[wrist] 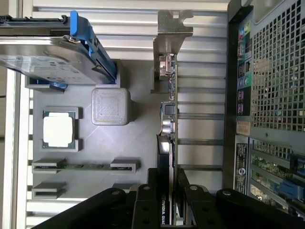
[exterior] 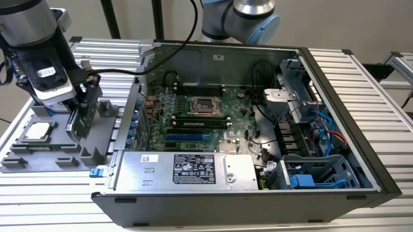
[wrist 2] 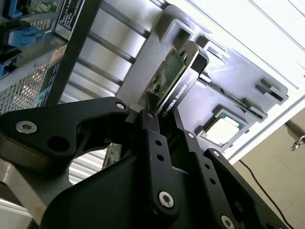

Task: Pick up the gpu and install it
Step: 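Pick up the gpu and move the gpu toward the slot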

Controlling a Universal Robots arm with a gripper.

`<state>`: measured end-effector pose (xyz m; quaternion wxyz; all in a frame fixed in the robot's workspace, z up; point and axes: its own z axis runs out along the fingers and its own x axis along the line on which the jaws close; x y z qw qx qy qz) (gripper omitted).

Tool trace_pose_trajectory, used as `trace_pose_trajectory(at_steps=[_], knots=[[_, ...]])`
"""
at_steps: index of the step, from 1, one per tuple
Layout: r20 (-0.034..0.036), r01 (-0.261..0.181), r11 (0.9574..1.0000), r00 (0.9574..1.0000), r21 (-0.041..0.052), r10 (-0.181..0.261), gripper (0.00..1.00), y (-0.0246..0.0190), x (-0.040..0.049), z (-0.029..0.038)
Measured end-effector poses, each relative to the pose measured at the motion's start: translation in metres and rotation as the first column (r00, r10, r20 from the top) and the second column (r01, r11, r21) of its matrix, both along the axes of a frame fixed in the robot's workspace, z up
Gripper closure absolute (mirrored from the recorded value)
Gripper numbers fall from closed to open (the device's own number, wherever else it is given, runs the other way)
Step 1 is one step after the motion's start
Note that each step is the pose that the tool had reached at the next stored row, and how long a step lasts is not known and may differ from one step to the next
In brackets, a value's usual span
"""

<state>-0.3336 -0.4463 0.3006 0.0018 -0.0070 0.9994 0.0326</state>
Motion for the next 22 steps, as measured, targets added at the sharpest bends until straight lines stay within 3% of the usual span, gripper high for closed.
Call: trace_pose_trajectory(at_steps=[22], knots=[[-0.0001, 0.000, 1.0000, 1.0000, -0.0001, 0.000, 1.00, 0.0000, 0.0000, 0.0069]])
